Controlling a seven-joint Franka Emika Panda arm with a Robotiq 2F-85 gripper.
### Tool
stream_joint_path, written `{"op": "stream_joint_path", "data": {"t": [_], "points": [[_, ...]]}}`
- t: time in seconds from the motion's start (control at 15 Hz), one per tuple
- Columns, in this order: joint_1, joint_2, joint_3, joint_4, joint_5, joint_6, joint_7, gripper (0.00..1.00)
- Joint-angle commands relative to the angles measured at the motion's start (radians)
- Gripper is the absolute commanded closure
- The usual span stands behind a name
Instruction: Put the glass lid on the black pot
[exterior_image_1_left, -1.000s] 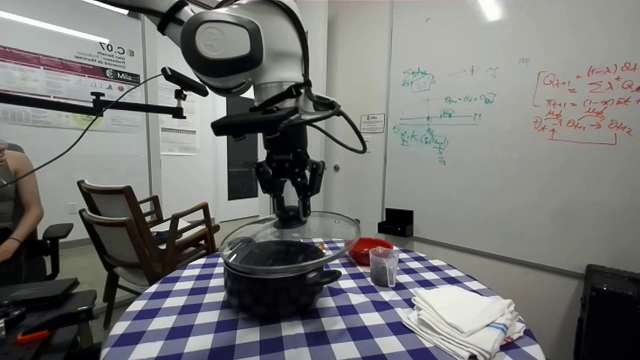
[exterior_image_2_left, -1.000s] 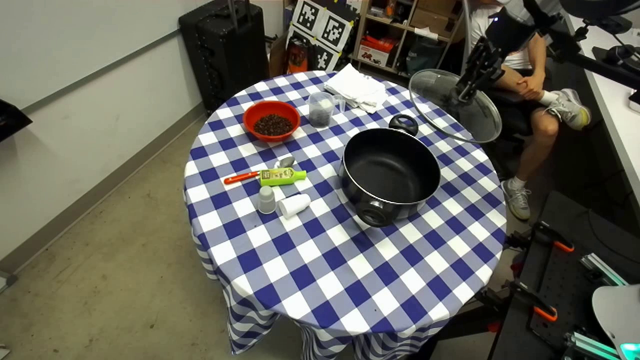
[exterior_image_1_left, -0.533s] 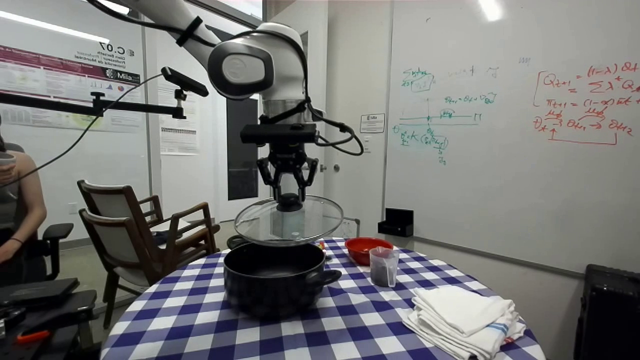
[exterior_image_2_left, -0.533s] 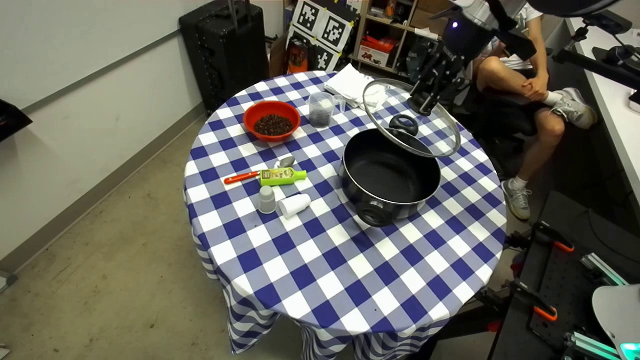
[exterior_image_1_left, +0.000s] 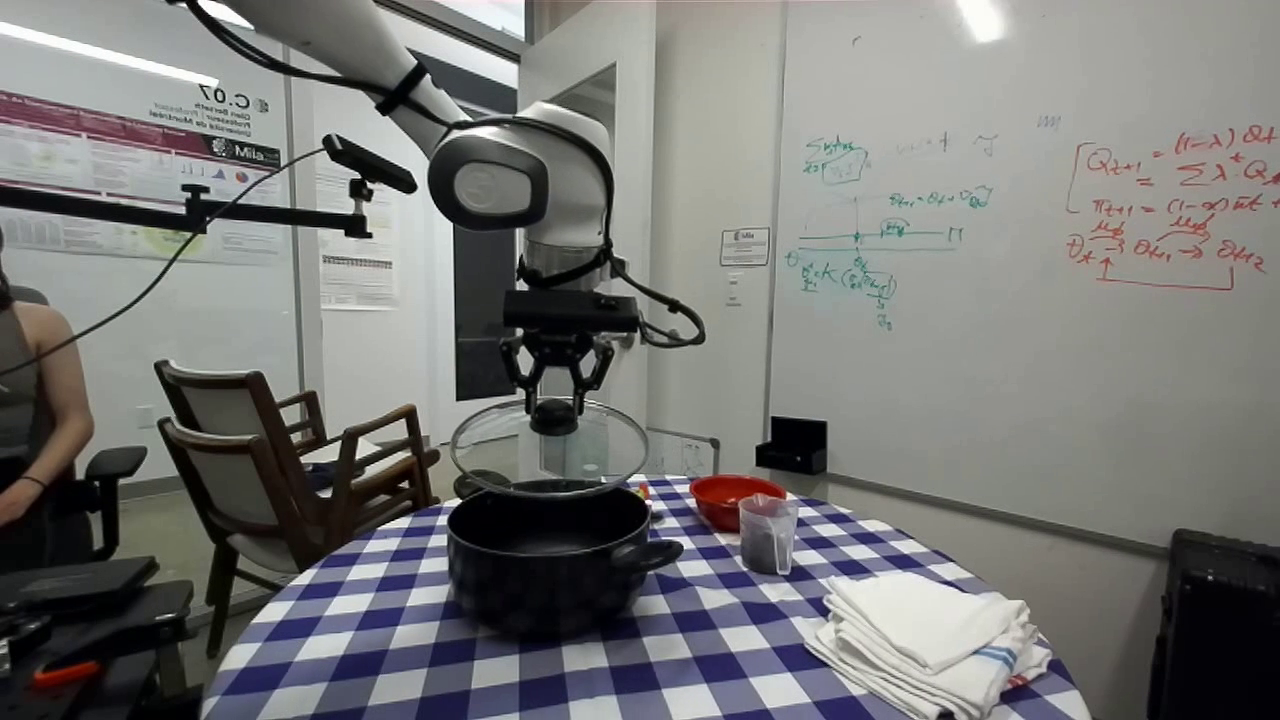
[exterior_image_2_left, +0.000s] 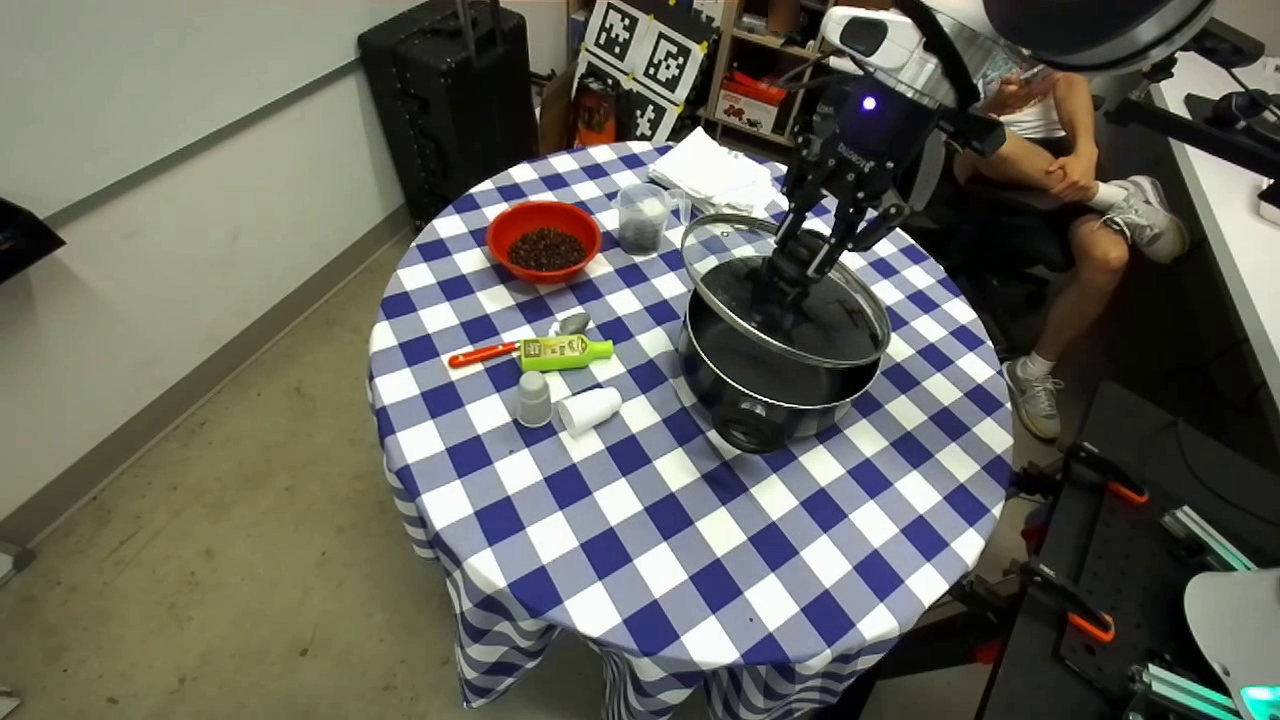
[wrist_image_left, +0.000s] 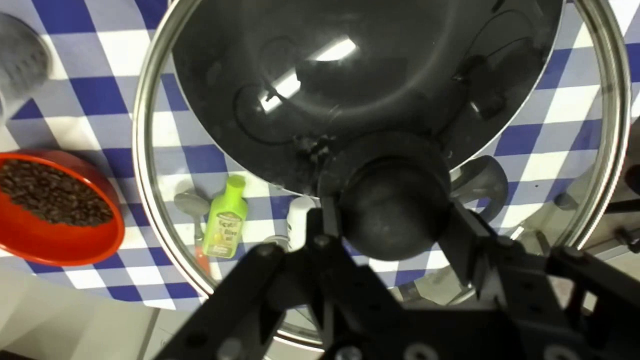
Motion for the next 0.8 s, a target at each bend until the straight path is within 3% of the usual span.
{"op": "stream_joint_path", "data": {"t": [0.0,0.33,0.53,0.73], "points": [[-0.001,-0.024,0.015,-0.013,0.089,-0.017,-0.077,0.74],[0.024,-0.002,0.003,-0.055,0.095,0.134,0.083,0.74],[0.038,0.011,-0.006,-0.083,0.021,0.246,0.21,0.74],[0.048,0.024,-0.014,-0.098,-0.087,0.282,0.335,0.74]]}}
